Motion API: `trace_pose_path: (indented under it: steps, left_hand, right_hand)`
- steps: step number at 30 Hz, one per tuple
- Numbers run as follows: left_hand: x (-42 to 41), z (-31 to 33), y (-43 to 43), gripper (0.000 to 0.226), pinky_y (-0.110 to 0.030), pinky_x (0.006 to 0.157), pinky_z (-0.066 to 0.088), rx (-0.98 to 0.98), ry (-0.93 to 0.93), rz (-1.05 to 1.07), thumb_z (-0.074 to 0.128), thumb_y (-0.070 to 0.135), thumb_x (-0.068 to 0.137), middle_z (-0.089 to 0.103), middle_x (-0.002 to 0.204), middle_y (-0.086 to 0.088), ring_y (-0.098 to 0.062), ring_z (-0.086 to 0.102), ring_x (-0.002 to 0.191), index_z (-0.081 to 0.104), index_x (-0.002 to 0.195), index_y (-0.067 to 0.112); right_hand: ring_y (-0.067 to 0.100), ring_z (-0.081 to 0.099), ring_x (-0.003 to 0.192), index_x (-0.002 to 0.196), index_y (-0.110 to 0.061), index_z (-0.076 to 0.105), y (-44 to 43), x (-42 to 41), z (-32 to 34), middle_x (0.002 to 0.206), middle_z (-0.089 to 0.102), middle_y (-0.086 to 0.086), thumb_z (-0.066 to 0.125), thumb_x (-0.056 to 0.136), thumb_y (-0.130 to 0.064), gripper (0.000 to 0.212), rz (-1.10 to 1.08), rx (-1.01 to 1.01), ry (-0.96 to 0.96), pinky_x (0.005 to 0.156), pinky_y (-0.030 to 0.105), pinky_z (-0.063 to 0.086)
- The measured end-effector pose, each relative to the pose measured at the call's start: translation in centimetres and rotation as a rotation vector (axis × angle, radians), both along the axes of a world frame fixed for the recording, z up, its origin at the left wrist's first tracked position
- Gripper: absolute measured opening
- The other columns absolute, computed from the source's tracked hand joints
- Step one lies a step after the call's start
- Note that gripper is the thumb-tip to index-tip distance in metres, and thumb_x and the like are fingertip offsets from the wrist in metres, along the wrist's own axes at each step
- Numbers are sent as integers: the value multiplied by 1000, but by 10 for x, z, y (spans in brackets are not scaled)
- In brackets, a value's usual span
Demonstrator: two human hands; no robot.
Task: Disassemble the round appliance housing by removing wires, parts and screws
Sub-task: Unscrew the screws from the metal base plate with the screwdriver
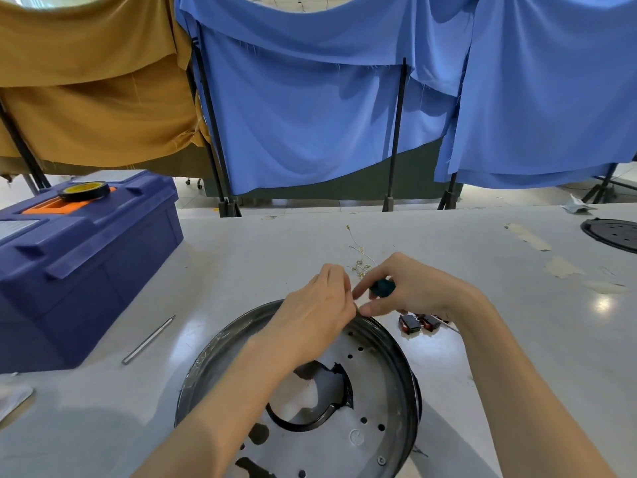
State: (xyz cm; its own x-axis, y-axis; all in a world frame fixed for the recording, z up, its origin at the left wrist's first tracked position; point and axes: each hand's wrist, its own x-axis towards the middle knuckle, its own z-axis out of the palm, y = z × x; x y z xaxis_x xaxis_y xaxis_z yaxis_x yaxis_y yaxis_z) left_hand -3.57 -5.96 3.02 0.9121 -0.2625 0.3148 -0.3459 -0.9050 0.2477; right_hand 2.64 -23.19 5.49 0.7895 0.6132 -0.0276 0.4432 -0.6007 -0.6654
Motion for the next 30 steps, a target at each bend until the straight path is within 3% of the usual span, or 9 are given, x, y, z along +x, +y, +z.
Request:
trace_pose_path:
  steps: [3, 7, 11, 15, 18, 21, 24, 27, 30]
  left_hand:
    - [-1, 13, 0, 13, -38, 73, 51, -222, 148, -15, 34, 36, 100, 53, 95, 6, -18, 57, 79, 37, 100, 24]
    - [-1, 15, -2, 19, -41, 83, 52, -303, 154, -21, 38, 40, 100, 55, 108, 7, -16, 57, 95, 44, 110, 25]
    - [2, -1, 14, 45, -33, 91, 44, -4, 60, 46, 44, 39, 99, 44, 128, 6, -12, 40, 119, 34, 140, 24]
    - [6, -21, 30, 50, -29, 103, 30, 281, 42, 85, 41, 36, 100, 40, 138, 0, -17, 34, 127, 27, 147, 24]
    - [10, -22, 34, 43, -35, 98, 23, 356, 22, 151, 38, 41, 100, 44, 136, 4, -18, 37, 126, 36, 141, 29]
    - [15, -20, 38, 38, -37, 94, 27, 316, 131, 211, 36, 40, 102, 54, 128, 3, -20, 48, 118, 41, 137, 26]
    - [18, -20, 46, 22, -33, 78, 34, 177, 171, 225, 40, 30, 102, 65, 100, -2, -26, 57, 98, 57, 106, 16]
    - [21, -24, 51, 31, -33, 65, 27, 57, 162, 241, 45, 26, 101, 50, 67, 6, -25, 49, 74, 47, 72, 13]
    - [24, -28, 52, 38, -31, 67, 24, 88, 120, 253, 44, 21, 101, 46, 64, 15, -19, 42, 67, 36, 65, 20]
  right_hand:
    - [5, 41, 46, 72, -23, 73, 0, -5, 8, 60, 55, -2, 75, 83, -22, 11, 21, 113, -23, 50, 16, 37]
    - [-1, 49, 46, 68, -17, 71, -4, -9, 16, 59, 61, -6, 72, 84, -14, 16, 18, 66, -56, 46, 7, 36]
    - [2, 49, 45, 68, -14, 71, -34, -3, 15, 62, 65, 0, 75, 81, -24, 17, -176, -98, -79, 44, 12, 37]
    - [8, 42, 39, 63, -14, 64, -58, -6, -11, 53, 55, -1, 78, 78, -31, 26, -300, -389, 80, 41, 19, 32]
    - [5, 43, 37, 66, -16, 60, -61, -10, -33, 53, 55, -4, 76, 79, -29, 25, -337, -487, 131, 40, 17, 33]
    - [6, 45, 50, 62, -18, 56, -57, -9, -44, 59, 52, -5, 77, 78, -31, 29, -374, -482, 72, 41, 15, 32]
    - [7, 44, 54, 60, -18, 52, -55, -8, -47, 62, 50, -5, 78, 77, -36, 36, -396, -441, 56, 46, 17, 31]
    - [9, 41, 56, 61, -17, 52, -55, -8, -50, 64, 46, -4, 78, 76, -38, 37, -428, -391, 24, 48, 19, 29]
    - [14, 40, 57, 60, -15, 51, -59, -8, -54, 62, 44, -2, 78, 77, -35, 38, -470, -303, -13, 50, 23, 28]
